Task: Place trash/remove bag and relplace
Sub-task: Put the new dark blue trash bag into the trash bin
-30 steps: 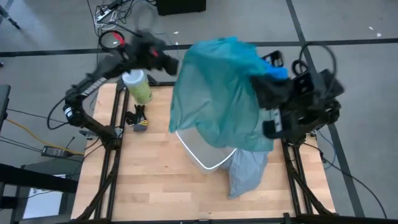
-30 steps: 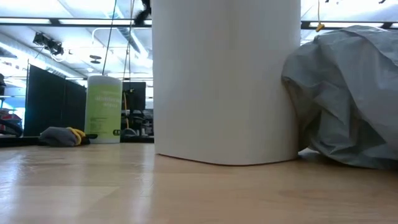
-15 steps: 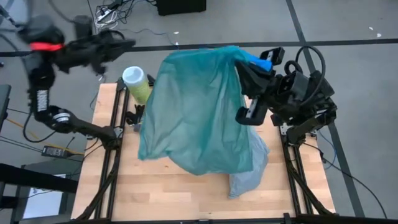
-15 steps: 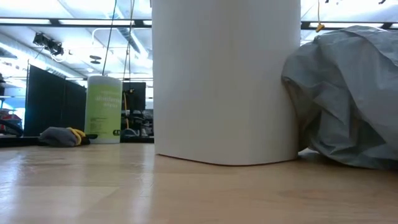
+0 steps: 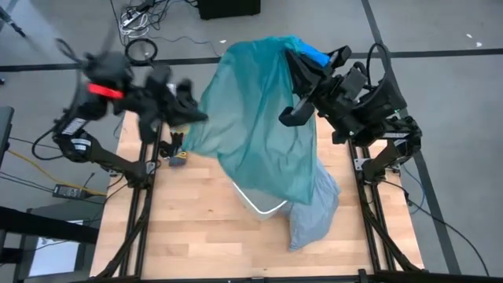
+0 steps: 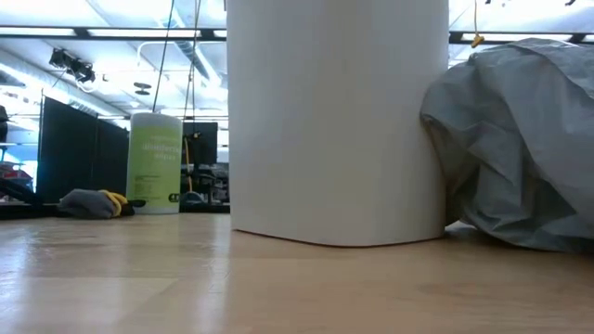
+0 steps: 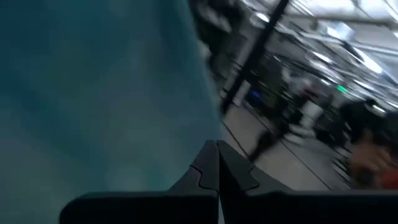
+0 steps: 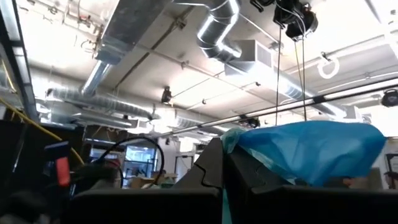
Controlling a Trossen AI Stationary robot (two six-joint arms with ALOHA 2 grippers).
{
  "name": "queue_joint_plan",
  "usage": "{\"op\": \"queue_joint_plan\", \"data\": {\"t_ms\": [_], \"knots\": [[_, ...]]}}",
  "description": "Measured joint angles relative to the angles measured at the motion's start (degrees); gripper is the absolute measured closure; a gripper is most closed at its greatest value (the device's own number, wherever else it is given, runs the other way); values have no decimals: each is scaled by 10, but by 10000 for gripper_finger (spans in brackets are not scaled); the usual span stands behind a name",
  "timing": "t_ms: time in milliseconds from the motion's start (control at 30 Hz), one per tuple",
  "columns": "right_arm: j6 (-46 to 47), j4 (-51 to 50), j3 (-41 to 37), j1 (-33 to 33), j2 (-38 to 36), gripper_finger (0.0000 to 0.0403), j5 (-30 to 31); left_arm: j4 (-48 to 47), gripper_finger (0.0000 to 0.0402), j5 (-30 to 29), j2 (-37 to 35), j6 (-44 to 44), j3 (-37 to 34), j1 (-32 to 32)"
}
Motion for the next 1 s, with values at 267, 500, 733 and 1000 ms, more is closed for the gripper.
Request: {"op": "queue_joint_plan", "data": {"t_ms": [267, 500, 733, 1000], "knots": [[82, 5, 0, 0, 2, 403, -7, 73, 401, 17, 15, -3, -116, -73], [180, 34, 0, 21, 38, 403, -81, 72, 401, -75, 17, 0, -177, -79], [213, 146, 0, 52, 112, 403, -118, 90, 401, -117, 17, -5, -241, -84], [240, 171, 0, 74, 150, 403, -108, 92, 401, -115, 17, -15, -306, -105]]}}
